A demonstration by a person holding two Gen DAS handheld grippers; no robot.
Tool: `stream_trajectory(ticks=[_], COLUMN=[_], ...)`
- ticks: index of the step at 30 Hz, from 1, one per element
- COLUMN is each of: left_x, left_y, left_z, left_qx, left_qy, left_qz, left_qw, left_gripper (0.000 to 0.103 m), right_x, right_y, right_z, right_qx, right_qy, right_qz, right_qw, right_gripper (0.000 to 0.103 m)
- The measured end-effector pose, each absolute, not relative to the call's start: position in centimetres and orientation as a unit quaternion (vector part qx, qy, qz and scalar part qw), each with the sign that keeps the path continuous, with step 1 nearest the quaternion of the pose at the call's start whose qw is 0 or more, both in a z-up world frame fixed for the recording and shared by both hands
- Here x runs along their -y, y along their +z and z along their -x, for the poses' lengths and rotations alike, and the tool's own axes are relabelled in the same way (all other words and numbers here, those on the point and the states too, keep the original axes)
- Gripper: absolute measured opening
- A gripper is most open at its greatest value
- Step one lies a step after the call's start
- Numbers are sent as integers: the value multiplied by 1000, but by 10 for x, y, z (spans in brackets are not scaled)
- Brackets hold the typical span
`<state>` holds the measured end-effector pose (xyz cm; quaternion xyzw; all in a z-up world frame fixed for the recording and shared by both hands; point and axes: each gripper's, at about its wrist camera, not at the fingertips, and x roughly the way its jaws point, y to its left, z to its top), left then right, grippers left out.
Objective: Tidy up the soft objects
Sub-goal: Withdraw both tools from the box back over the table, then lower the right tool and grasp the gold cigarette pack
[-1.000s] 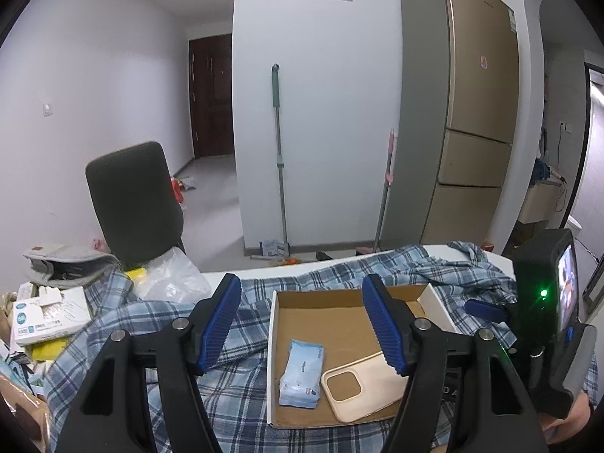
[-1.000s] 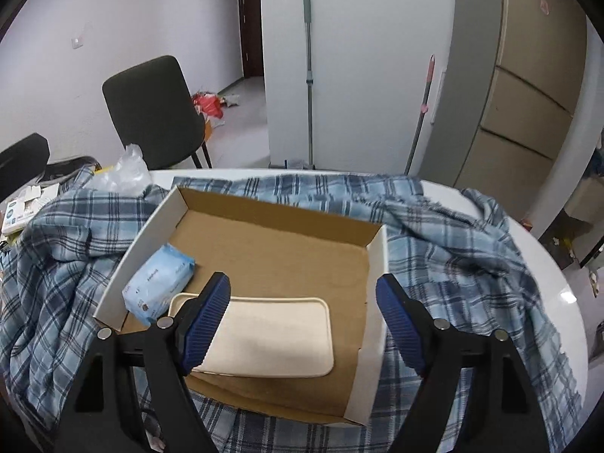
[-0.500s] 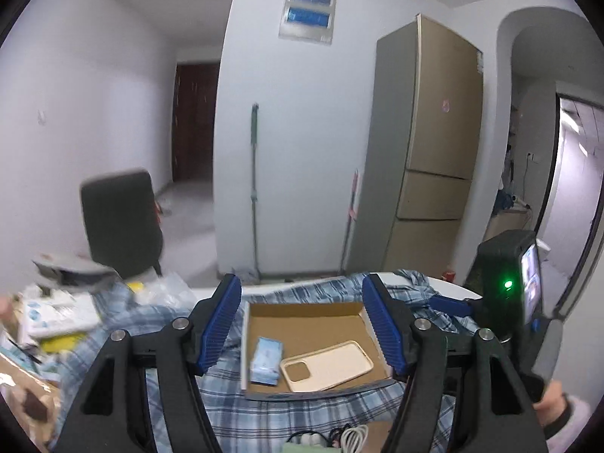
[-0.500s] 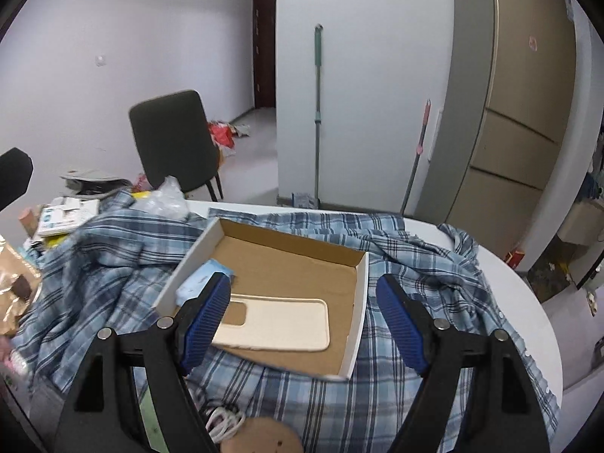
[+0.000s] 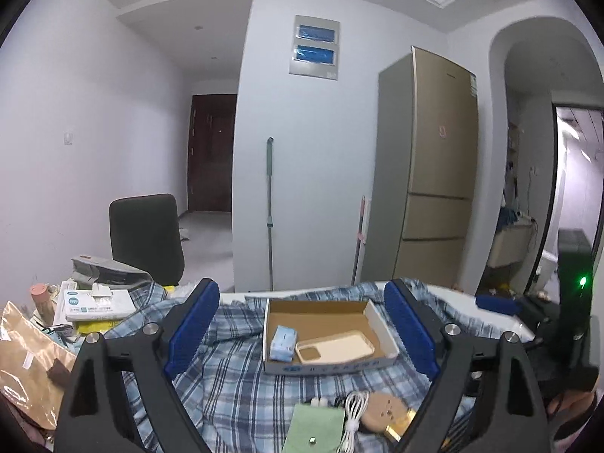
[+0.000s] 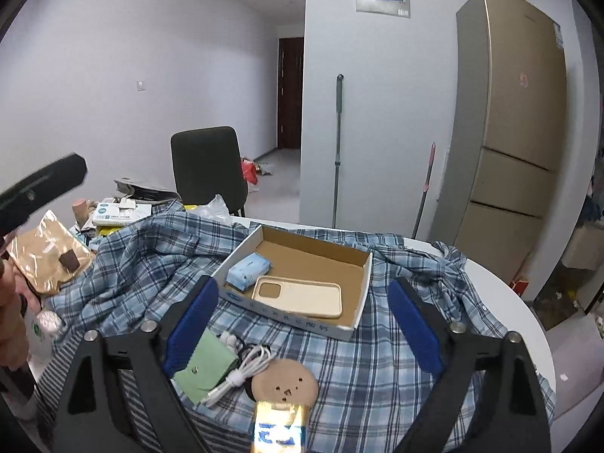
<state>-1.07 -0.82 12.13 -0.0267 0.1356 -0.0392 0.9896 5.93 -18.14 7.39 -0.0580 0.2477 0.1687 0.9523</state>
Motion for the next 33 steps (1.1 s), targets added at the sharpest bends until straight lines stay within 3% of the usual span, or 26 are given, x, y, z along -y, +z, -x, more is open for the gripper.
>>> stream_trajectory(ticks=[2,4,7,20,33], left_x=[11,11,22,25,28], left_y=[107,94,76,1,-10], left_z=[16,20,19,-14,-14], left_qx=[-140,-140,-147,-193,-192], left_qy=[-60,-86,-85,-68,-49], left_qz=[28,44,27,10,-1], left_qw=[988,985,985,979,980], left_gripper=[103,103,103,103,103], right_x=[186,194,201,202,209], right_y=[64,52,38,-6,-16], right_z=[-55,-51,-47,-58,-61], right_qx=[-254,-255,-245,-252,-269], right_qy=[169,174,173,131,92], right_qz=[46,24,10,34,44], right_qw=[951,951,954,958,958], right_gripper=[92,93,102,103,103])
